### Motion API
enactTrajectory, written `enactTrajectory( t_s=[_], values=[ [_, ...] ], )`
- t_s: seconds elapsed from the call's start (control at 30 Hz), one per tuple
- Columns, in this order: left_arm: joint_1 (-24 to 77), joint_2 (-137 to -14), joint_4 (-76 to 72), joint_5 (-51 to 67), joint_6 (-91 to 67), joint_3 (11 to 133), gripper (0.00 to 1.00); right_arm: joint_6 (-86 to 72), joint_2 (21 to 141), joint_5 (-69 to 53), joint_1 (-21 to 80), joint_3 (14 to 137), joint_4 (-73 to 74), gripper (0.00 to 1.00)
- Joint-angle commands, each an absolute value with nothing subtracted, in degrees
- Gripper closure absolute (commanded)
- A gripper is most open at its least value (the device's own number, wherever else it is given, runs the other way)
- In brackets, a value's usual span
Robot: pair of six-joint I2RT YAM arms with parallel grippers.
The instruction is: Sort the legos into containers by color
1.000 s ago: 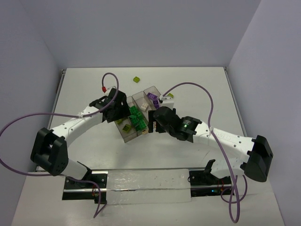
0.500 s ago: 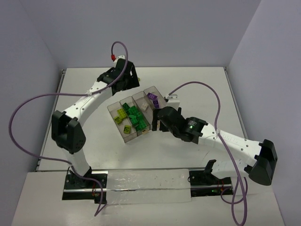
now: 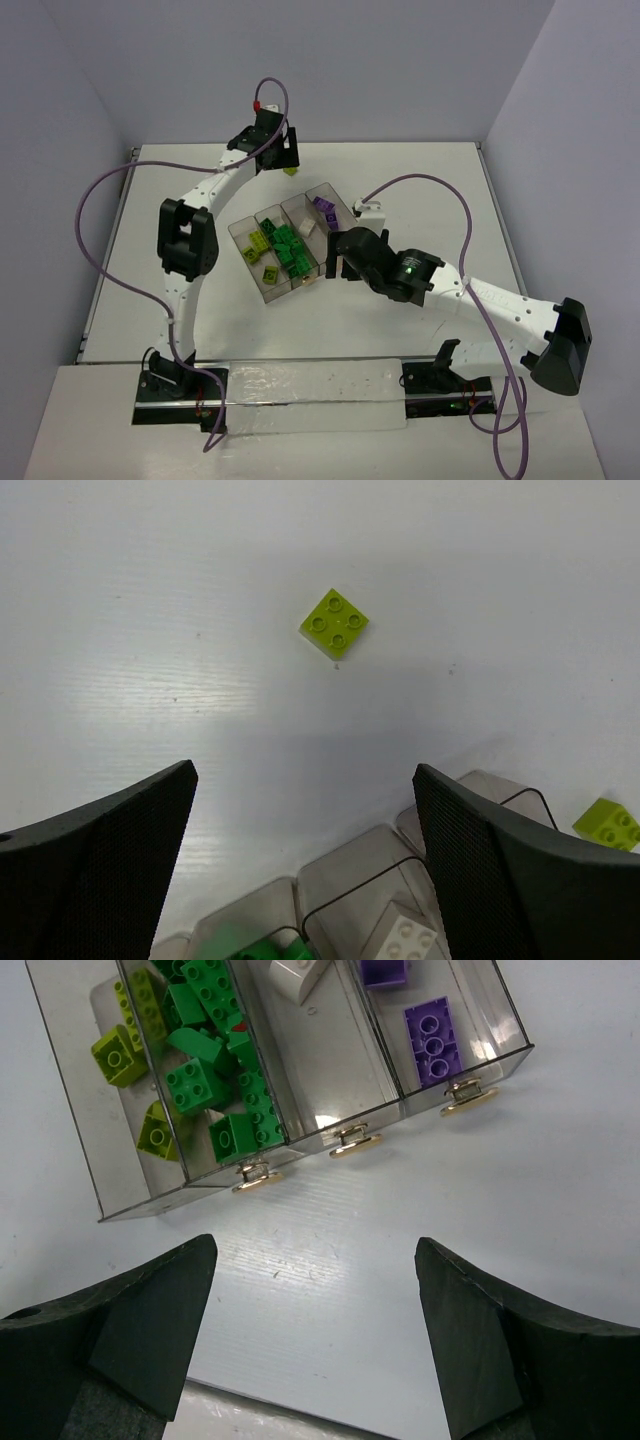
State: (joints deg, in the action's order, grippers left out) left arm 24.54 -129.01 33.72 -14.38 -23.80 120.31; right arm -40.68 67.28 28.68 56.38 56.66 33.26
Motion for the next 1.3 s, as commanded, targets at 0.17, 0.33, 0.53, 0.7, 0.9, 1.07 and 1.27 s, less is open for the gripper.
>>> enactTrajectory(
  t_s=[0.17,0.33,0.53,0.7,0.9,1.07,1.27],
  values=[
    [24.0,-136.8,24.7,-8.5,-20.3,127.3,0.02,-42.5,68.1,28.9,56.7,56.7,33.8,0.12],
    [23.1,-142.3,25.4,-6.2,-22.5,132.0,0.03,-42.8,68.7,28.2,56.7,57.2,33.9,0.12],
    [22.0,-145.5,23.6,-2.0,-26.0,132.6,0.05,-43.3,69.7,27.7,56.7,57.7,33.9,0.12],
    [21.8,-147.9,23.5,-0.6,-27.3,134.7,0.05,-43.4,70.7,27.1,56.6,58.1,33.9,0.12],
    [21.6,-150.2,24.4,-0.9,-28.8,136.9,0.06,-43.4,70.7,27.3,56.7,58.4,34.4,0.12],
    [21.5,-149.6,25.0,-0.4,-31.0,136.0,0.07,-43.2,71.2,27.4,56.6,58.6,34.4,0.12],
    [21.5,-141.8,24.9,-2.2,-30.7,130.7,0.07,-42.8,70.6,29.7,55.8,58.7,36.0,0.12]
  ],
)
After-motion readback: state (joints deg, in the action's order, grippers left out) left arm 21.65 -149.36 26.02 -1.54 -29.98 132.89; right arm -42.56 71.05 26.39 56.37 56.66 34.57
